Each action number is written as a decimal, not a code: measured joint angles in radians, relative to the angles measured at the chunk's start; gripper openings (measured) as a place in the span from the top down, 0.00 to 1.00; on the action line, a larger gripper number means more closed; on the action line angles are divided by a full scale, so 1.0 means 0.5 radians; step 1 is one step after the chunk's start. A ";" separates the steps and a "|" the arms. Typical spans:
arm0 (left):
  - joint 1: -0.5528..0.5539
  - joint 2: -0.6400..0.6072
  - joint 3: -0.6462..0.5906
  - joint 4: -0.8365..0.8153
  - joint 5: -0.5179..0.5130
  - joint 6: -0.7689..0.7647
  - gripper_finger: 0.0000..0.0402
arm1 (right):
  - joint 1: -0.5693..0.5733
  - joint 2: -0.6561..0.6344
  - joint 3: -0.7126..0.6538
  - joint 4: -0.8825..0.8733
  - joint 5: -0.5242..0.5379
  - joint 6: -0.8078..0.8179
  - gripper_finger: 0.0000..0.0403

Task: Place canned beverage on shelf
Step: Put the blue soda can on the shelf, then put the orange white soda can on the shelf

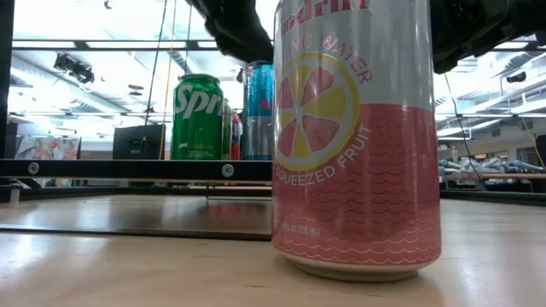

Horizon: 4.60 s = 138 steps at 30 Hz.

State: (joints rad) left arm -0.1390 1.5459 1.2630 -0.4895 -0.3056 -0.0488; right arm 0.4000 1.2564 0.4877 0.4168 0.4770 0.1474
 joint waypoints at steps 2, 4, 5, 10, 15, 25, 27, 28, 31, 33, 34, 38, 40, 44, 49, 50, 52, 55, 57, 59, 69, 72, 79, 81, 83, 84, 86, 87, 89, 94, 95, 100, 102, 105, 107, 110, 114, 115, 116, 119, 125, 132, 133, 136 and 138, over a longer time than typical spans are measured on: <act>-0.022 0.003 0.053 -0.028 -0.089 0.067 0.17 | 0.000 0.000 0.000 0.001 0.000 0.001 0.26; -0.057 -0.002 0.109 -0.017 -0.161 0.151 0.17 | 0.000 0.000 0.000 -0.007 0.000 0.006 0.26; -0.077 -0.003 0.133 -0.011 -0.173 0.186 0.17 | 0.000 0.000 0.000 -0.006 0.000 0.006 0.26; -0.212 -0.004 0.171 0.008 -0.126 0.278 0.17 | 0.005 0.013 0.000 0.063 -0.184 0.020 0.26; -0.333 -0.004 0.171 0.016 -0.117 0.226 0.17 | 0.148 0.199 0.001 0.316 -0.186 0.052 0.26; -0.521 -0.005 0.171 -0.021 -0.118 0.002 0.17 | 0.466 0.633 0.426 0.179 0.027 0.104 0.26; -0.563 -0.005 0.171 -0.028 -0.118 -0.024 0.17 | 0.511 0.692 0.531 0.070 0.073 0.101 0.26; -0.584 -0.005 0.171 -0.034 -0.118 -0.032 0.17 | 0.534 0.718 0.572 0.043 0.101 0.092 0.26; -0.641 -0.005 0.171 -0.037 -0.117 -0.036 0.17 | 0.593 0.804 0.686 0.031 0.210 0.051 0.26; -0.662 -0.005 0.171 -0.027 -0.117 -0.036 0.17 | 0.620 0.863 0.750 0.031 0.280 0.010 0.25; -0.667 -0.005 0.171 -0.012 -0.118 -0.040 0.17 | 0.627 0.897 0.784 0.030 0.301 -0.012 0.25; -0.682 -0.006 0.171 0.051 -0.118 -0.114 0.17 | 0.636 1.019 0.899 0.032 0.307 -0.025 0.21; -0.693 -0.007 0.171 0.058 -0.119 -0.153 0.17 | 0.637 1.076 0.940 0.026 0.317 -0.018 0.17; -0.722 -0.007 0.171 0.058 -0.119 -0.185 0.17 | 0.639 1.159 1.001 0.027 0.318 0.037 0.11; -0.732 -0.008 0.173 0.032 -0.118 -0.240 0.17 | 0.643 1.184 1.015 0.012 0.401 0.128 0.07; -0.731 -0.008 0.173 0.014 -0.119 -0.245 0.17 | 0.645 1.183 1.016 0.001 0.418 0.132 0.07; -0.730 -0.008 0.173 -0.011 -0.120 -0.249 0.17 | 0.649 1.183 1.015 0.002 0.421 0.125 0.07; -0.725 -0.008 0.173 -0.040 -0.119 -0.250 0.17 | 0.650 1.214 1.018 -0.001 0.413 0.170 0.07; -0.724 -0.008 0.173 -0.040 -0.119 -0.250 0.17 | 0.649 1.262 1.017 0.030 0.397 0.180 0.07; -0.724 -0.008 0.173 -0.040 -0.119 -0.249 0.17 | 0.653 1.309 1.017 0.076 0.391 0.177 0.07; -0.723 -0.008 0.173 -0.037 -0.120 -0.295 0.17 | 0.646 1.409 1.015 0.137 0.410 0.189 0.08; -0.723 -0.008 0.173 -0.033 -0.118 -0.318 0.17 | 0.646 1.395 1.015 0.116 0.383 0.175 0.12; -0.724 -0.008 0.173 0.057 -0.013 -0.293 0.17 | 0.635 1.322 1.015 -0.029 0.257 0.179 0.22; -0.723 -0.007 0.173 0.092 -0.006 -0.291 0.17 | 0.636 1.282 1.015 -0.128 0.279 0.180 0.22; -0.723 -0.004 0.173 0.114 -0.006 -0.270 0.17 | 0.636 1.230 1.014 -0.258 0.305 0.179 0.21; -0.723 -0.004 0.173 0.121 -0.006 -0.255 0.17 | 0.636 1.207 1.013 -0.315 0.310 0.178 0.21; -0.716 -0.004 0.173 0.146 -0.006 -0.232 0.17 | 0.636 1.158 1.013 -0.419 0.309 0.172 0.20; -0.710 -0.004 0.173 0.165 -0.006 -0.229 0.17 | 0.635 1.134 1.013 -0.469 0.306 0.163 0.20; -0.704 -0.004 0.173 0.180 -0.006 -0.228 0.17 | 0.628 1.088 1.010 -0.559 0.284 0.137 0.20; -0.703 -0.002 0.173 0.197 -0.006 -0.186 0.17 | 0.595 0.936 0.868 -0.583 0.178 0.119 0.20; -0.703 -0.002 0.173 0.197 -0.006 -0.186 0.17 | 0.584 0.898 0.826 -0.570 0.173 0.118 0.20; -0.703 -0.002 0.173 0.211 -0.006 -0.160 0.17 | 0.513 0.746 0.628 -0.443 0.053 0.082 0.20; -0.699 -0.001 0.173 0.213 -0.006 -0.136 0.17 | 0.472 0.704 0.553 -0.366 -0.030 0.049 0.20; -0.687 -0.001 0.173 0.229 -0.006 -0.120 0.17 | 0.395 0.690 0.442 -0.198 -0.105 -0.025 0.20; -0.676 -0.001 0.173 0.242 -0.006 -0.109 0.17 | 0.345 0.690 0.382 -0.070 -0.138 -0.110 0.20; -0.661 -0.001 0.173 0.240 -0.006 -0.098 0.17 | 0.267 0.690 0.310 0.086 -0.216 -0.264 0.20; -0.649 -0.001 0.173 0.241 -0.006 -0.075 0.17 | 0.174 0.688 0.286 0.129 -0.281 -0.355 0.20; -0.646 -0.001 0.173 0.238 -0.006 -0.074 0.17 | 0.151 0.687 0.286 0.124 -0.286 -0.343 0.19; -0.646 -0.001 0.173 0.235 -0.006 -0.074 0.17 | 0.129 0.687 0.286 0.120 -0.295 -0.317 0.19; -0.644 -0.001 0.173 0.238 -0.006 -0.070 0.17 | 0.063 0.683 0.288 0.103 -0.382 -0.288 0.13; -0.632 -0.001 0.173 0.238 -0.006 -0.068 0.17 | 0.020 0.596 0.339 -0.045 -0.438 -0.255 0.03; -0.621 -0.001 0.173 0.223 -0.006 -0.068 0.17 | 0.121 0.368 0.395 -0.466 -0.059 -0.096 0.03; -0.621 -0.001 0.173 0.223 -0.006 -0.068 0.17 | 0.137 0.331 0.396 -0.499 -0.026 -0.036 0.03; -0.621 -0.001 0.173 0.223 -0.006 -0.068 0.17 | 0.168 0.242 0.398 -0.720 0.067 0.171 0.02; -0.621 -0.001 0.173 0.222 -0.006 -0.068 0.17 | 0.183 0.193 0.428 -0.954 0.114 0.266 0.02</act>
State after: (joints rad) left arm -0.4496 1.5455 1.3495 -0.3783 -0.3088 -0.0826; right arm 0.4916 1.3527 0.7019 -0.0601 0.5338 0.2802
